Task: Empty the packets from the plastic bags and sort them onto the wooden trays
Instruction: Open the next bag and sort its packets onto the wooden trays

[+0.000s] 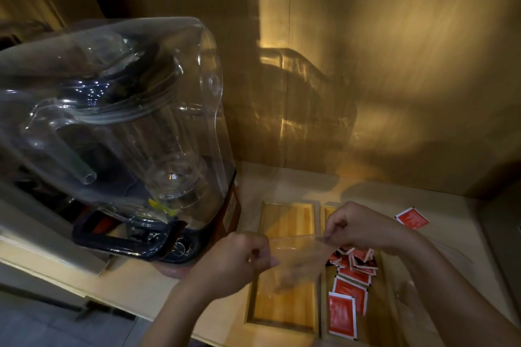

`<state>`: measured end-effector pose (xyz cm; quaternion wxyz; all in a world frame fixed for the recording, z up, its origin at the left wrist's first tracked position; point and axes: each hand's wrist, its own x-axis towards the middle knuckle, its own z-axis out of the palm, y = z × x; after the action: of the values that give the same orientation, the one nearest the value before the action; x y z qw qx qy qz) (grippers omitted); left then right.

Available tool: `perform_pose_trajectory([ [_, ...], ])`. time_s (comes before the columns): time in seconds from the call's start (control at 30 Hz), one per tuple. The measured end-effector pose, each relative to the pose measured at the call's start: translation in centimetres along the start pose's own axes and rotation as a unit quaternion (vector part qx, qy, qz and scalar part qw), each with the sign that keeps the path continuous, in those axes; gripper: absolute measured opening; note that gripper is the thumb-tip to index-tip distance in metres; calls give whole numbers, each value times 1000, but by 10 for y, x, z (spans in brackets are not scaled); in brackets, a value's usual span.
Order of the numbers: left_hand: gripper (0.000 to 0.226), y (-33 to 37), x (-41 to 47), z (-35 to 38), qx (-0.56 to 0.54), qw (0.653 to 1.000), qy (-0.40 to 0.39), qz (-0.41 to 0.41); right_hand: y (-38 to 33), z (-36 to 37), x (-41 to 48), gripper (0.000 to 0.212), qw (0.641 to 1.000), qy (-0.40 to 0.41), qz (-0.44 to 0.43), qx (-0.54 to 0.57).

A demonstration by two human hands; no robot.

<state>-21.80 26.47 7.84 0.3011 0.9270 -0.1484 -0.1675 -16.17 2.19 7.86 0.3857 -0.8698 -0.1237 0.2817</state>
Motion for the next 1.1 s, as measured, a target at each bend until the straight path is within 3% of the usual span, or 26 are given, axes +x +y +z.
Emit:
perform_pose_trajectory([
  [0.17, 22, -15, 10, -9, -110, 981, -156, -30, -2, -2, 13, 8, 976, -189, 103, -42],
  [0.3, 17, -39, 29, 4, -192, 957, -199, -87, 8, 6, 37, 23, 962, -233, 141, 14],
  [0.43, 19, -52, 51, 7, -203, 959, -141, -136, 14, 10, 57, 23, 977, -157, 137, 40],
  [0.53, 16, -49, 65, 10, -195, 971, -26, -138, 17, 13, 68, 20, 990, -40, 119, 60],
  [0.6, 6, -52, 71, 18, -259, 951, 56, -160, 23, 19, 73, 13, 986, 58, 113, 104],
  [0.7, 34, -61, 73, 34, -302, 922, 127, -208, 36, 33, 79, 13, 967, 162, 133, 144],
  [0.9, 55, -72, 56, 68, -259, 921, 113, -269, 54, 82, 67, 30, 938, 243, 150, 197],
  [1.0, 53, -78, 47, 88, -207, 931, 71, -293, 57, 106, 59, 13, 946, 206, 185, 168],
  [1.1, 45, -81, 42, 104, -195, 930, 37, -310, 60, 129, 49, 4, 930, 186, 233, 213],
])
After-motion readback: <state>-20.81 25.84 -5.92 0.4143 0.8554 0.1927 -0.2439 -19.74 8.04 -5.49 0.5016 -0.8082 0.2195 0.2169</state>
